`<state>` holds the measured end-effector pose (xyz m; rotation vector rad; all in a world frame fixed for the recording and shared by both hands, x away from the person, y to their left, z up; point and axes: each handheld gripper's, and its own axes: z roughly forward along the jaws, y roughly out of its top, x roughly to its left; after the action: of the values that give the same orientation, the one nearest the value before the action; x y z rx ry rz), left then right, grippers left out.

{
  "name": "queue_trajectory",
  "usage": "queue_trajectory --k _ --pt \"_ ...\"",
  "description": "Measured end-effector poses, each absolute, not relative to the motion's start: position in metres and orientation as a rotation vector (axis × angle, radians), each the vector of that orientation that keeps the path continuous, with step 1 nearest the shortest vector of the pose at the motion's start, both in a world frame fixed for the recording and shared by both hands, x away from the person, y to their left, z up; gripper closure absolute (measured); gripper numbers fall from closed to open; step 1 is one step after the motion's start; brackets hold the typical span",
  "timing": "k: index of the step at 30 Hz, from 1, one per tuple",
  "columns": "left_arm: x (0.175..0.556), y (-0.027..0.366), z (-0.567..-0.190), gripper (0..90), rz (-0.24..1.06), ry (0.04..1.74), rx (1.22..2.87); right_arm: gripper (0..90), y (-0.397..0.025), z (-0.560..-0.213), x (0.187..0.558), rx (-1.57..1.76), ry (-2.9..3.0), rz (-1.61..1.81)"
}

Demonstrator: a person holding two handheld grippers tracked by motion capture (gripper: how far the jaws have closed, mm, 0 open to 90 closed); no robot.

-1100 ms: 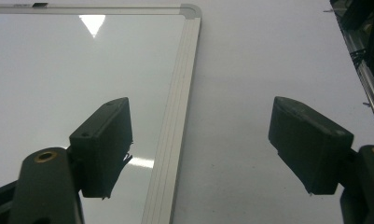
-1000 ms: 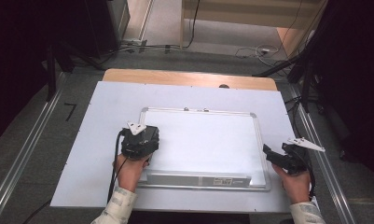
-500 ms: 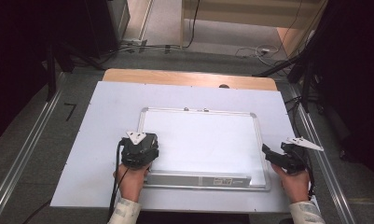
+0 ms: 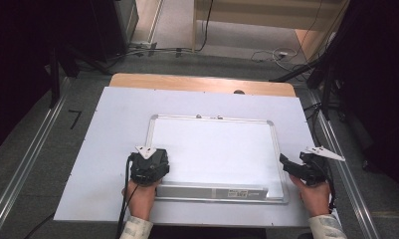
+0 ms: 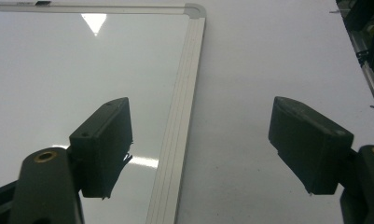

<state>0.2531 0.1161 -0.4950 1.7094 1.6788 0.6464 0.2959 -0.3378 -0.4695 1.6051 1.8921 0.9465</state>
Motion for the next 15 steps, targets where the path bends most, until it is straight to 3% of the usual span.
queue_trajectory --k 15 --pt "0.248 0.116 -0.482 31.7 0.637 1.630 1.649 20.2 -0.339 -0.470 0.296 1.606 1.891 0.946"
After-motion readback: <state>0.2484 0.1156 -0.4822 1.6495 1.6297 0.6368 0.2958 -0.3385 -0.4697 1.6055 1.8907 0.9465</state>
